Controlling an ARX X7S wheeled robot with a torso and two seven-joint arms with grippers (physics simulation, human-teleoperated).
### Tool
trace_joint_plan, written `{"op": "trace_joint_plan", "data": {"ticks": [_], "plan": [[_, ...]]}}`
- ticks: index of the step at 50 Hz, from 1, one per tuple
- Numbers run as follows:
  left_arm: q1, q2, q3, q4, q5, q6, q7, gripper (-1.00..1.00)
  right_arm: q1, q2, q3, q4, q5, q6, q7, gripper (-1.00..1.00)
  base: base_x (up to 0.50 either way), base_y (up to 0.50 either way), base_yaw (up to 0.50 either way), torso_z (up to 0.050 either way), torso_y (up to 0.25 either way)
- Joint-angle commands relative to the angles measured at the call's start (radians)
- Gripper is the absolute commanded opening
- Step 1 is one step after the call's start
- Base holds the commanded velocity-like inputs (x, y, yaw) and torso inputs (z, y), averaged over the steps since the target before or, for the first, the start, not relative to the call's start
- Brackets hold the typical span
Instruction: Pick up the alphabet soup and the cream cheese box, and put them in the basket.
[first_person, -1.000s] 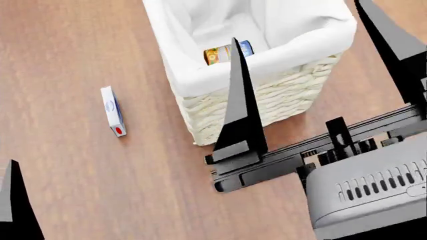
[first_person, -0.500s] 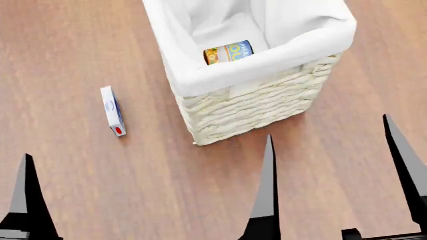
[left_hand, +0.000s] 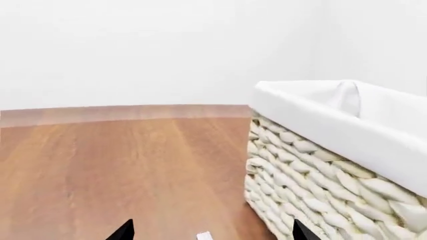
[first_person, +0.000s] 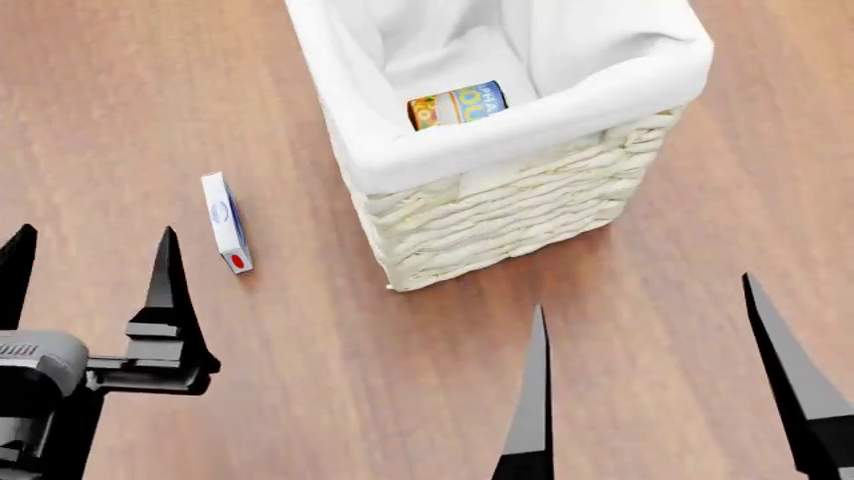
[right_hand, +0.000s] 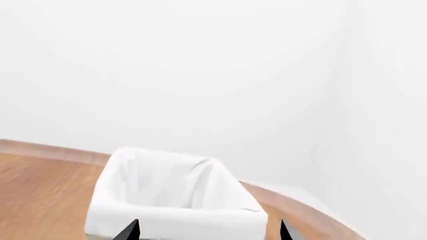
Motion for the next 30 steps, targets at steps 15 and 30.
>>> {"op": "trace_joint_plan", "data": {"ticks": [15, 30], "plan": [[-0.332, 0.105, -0.003, -0.409, -0.172, -0.142, 0.130, 1.00, -0.035, 0.033, -0.010, 0.002, 0.043, 0.006, 0.044, 1.00, 0.00, 0.00, 0.00, 0.000, 0.000], [-0.464, 0.188, 0.035, -0.787, -0.049, 0.017, 0.142, 1.00, -0.036, 0.054, -0.016, -0.022, 0.054, 0.041, 0.062, 1.00, 0.00, 0.00, 0.00, 0.000, 0.000]]}}
